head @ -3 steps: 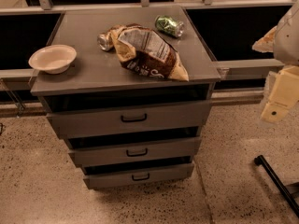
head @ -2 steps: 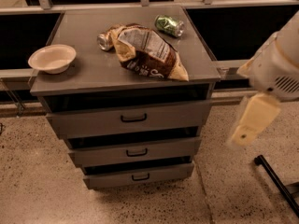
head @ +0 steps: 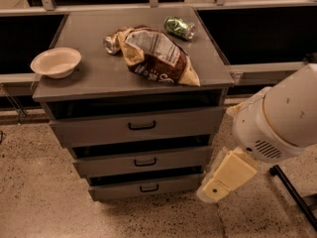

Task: Open middle drawer

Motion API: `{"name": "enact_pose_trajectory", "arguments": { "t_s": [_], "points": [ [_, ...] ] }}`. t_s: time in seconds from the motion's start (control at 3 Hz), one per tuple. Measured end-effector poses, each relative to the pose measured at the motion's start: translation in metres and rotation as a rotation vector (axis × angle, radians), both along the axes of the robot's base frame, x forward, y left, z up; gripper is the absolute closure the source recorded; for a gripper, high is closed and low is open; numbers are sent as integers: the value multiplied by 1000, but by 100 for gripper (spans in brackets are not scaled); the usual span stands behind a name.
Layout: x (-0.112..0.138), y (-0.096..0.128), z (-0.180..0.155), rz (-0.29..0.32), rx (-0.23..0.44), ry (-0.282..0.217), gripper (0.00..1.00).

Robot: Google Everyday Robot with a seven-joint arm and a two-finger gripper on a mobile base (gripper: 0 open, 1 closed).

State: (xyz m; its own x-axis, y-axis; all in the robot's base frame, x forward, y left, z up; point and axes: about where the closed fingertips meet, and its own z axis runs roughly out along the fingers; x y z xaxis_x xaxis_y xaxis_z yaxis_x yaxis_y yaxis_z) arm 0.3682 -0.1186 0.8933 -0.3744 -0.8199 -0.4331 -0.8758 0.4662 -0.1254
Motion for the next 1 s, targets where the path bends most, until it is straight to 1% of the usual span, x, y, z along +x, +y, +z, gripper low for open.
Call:
{"name": "enact_pose_trajectory", "arguments": {
  "t_s": [0.33,0.67,1.0],
  "points": [
    [0,0,0,0,0,0,0],
    [3,6,5,39,-6,-15,0],
    [2,16,-21,97,-12,-39,0]
  ]
}}
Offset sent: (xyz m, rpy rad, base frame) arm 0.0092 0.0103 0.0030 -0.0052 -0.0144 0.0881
